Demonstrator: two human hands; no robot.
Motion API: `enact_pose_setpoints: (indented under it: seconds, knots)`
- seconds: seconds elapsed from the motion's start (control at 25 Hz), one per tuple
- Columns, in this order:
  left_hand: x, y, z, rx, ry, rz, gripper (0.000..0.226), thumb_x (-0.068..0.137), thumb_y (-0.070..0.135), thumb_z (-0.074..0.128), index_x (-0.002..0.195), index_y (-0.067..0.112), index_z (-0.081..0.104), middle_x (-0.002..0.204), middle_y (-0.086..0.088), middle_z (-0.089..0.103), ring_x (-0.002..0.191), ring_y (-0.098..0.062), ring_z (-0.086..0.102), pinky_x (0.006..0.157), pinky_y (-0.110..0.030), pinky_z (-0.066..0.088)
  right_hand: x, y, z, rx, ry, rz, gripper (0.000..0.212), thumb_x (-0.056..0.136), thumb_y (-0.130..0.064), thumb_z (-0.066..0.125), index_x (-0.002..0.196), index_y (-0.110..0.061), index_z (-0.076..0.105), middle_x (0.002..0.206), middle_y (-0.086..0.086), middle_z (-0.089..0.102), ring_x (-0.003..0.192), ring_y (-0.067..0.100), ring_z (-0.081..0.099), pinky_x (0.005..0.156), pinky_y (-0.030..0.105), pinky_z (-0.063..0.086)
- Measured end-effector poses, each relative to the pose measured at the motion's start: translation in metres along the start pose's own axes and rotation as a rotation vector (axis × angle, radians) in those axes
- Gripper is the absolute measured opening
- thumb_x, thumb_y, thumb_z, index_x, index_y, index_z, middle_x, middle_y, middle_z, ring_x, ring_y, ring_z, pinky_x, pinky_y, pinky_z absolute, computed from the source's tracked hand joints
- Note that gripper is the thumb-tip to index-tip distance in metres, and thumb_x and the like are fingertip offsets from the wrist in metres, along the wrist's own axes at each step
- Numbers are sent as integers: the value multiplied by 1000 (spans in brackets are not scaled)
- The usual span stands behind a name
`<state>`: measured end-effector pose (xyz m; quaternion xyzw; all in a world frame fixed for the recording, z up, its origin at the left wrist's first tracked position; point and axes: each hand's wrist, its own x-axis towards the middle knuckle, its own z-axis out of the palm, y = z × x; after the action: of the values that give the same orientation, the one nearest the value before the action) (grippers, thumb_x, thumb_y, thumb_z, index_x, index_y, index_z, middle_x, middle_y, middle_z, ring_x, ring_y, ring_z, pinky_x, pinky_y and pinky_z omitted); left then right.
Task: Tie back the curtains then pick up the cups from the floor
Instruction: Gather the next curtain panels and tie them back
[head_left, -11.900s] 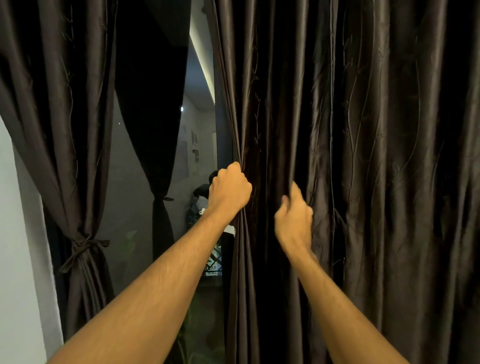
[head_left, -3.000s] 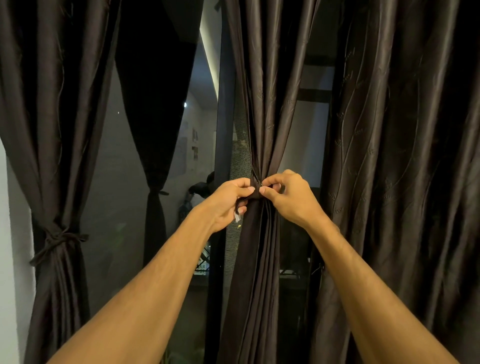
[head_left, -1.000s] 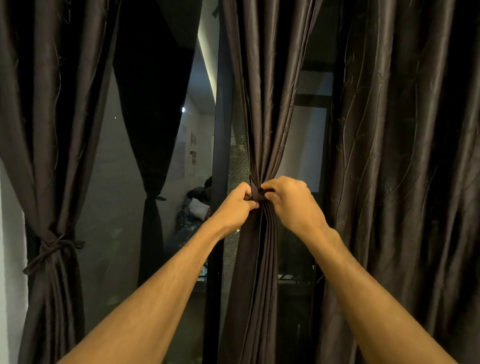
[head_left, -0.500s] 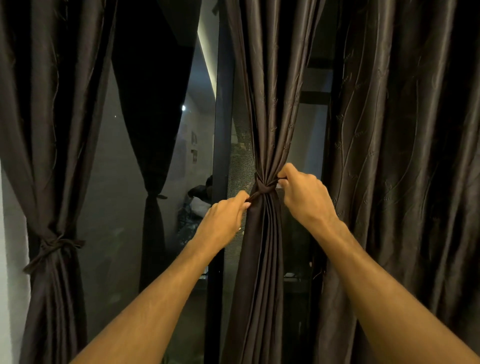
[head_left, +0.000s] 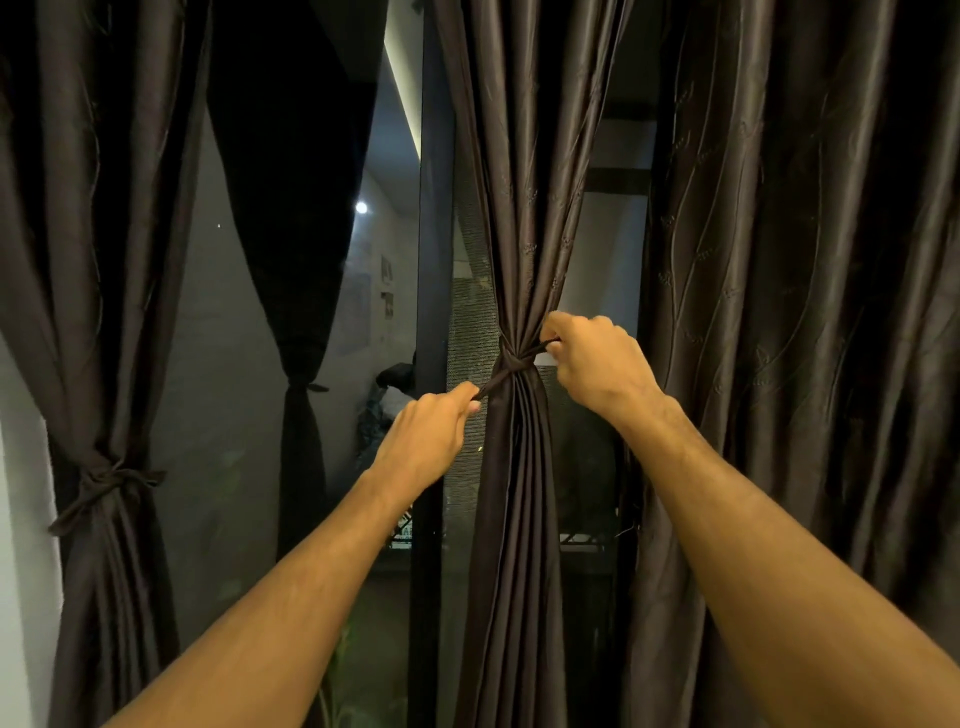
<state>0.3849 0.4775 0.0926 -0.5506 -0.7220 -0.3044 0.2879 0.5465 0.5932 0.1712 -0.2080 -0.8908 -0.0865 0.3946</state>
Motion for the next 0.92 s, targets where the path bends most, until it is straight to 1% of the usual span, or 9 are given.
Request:
enact_pose_setpoints:
  seconds: [0.08, 0.24, 0.4, 0.48, 0.6, 0.64, 0.72, 0.84, 0.92]
  knots:
    - [-1, 7, -1, -44, -21, -42, 21, 104, 32, 35, 101, 15, 48, 73, -7, 58, 64, -29, 55, 63, -49, 50, -3, 0, 2, 108, -18, 48, 20, 100, -14, 48, 116, -16, 61, 109, 14, 66, 99, 36, 62, 84, 46, 52]
    - [-11, 23, 4, -156, -50, -132, 22, 102, 37, 38, 109, 19, 47, 75, -2, 59, 71, -25, 58, 65, -43, 49, -14, -4, 12, 216, 13, 79, 25, 101, -18, 49, 123, -19, 59, 114, 13, 67, 104, 36, 61, 87, 50, 52]
    - [-17, 33, 16, -330, -49, -275, 36, 95, 52, 44, 84, 18, 44, 67, -1, 53, 59, -18, 52, 57, -41, 46, -27, -3, 26, 242, 10, 107, 24, 99, -24, 51, 121, -16, 57, 106, 14, 68, 97, 37, 64, 81, 51, 54]
    - [-23, 43, 21, -486, -52, -352, 42, 92, 56, 48, 80, 15, 44, 64, -4, 53, 56, -16, 51, 57, -42, 48, -35, 3, 31, 258, -17, 118, 27, 98, -24, 53, 123, -17, 58, 110, 12, 70, 100, 35, 65, 84, 50, 54]
    - [-34, 60, 27, -603, -69, -447, 44, 91, 55, 52, 81, 12, 51, 62, -2, 58, 52, -8, 55, 54, -22, 48, -51, 12, 40, 280, -105, 120, 28, 95, -25, 54, 122, -21, 59, 112, 9, 70, 103, 31, 66, 87, 49, 55]
    - [-38, 64, 30, -594, -77, -462, 45, 90, 55, 52, 78, 12, 54, 59, 0, 59, 52, -6, 57, 57, -21, 47, -57, 14, 43, 286, -143, 115, 25, 95, -25, 54, 118, -22, 60, 109, 8, 71, 101, 30, 66, 85, 48, 55]
    - [-45, 72, 37, -564, -100, -478, 43, 90, 53, 54, 72, 14, 56, 57, 1, 60, 52, -6, 56, 61, -24, 49, -70, 17, 50, 292, -210, 103, 18, 93, -25, 54, 110, -23, 62, 104, 6, 71, 95, 29, 66, 82, 47, 56]
    - [-55, 84, 48, -536, -130, -482, 29, 91, 40, 59, 75, 16, 56, 58, 3, 61, 52, -4, 53, 60, -25, 49, -91, 20, 57, 293, -270, 101, 18, 91, -20, 56, 106, -21, 65, 101, 4, 70, 93, 27, 65, 82, 44, 55]
    - [-56, 92, 54, -534, -143, -481, 17, 89, 29, 61, 77, 17, 58, 59, 4, 61, 54, -5, 56, 63, -32, 53, -104, 23, 58, 287, -291, 102, 18, 90, -17, 55, 103, -21, 66, 99, 3, 69, 93, 26, 65, 81, 42, 55]
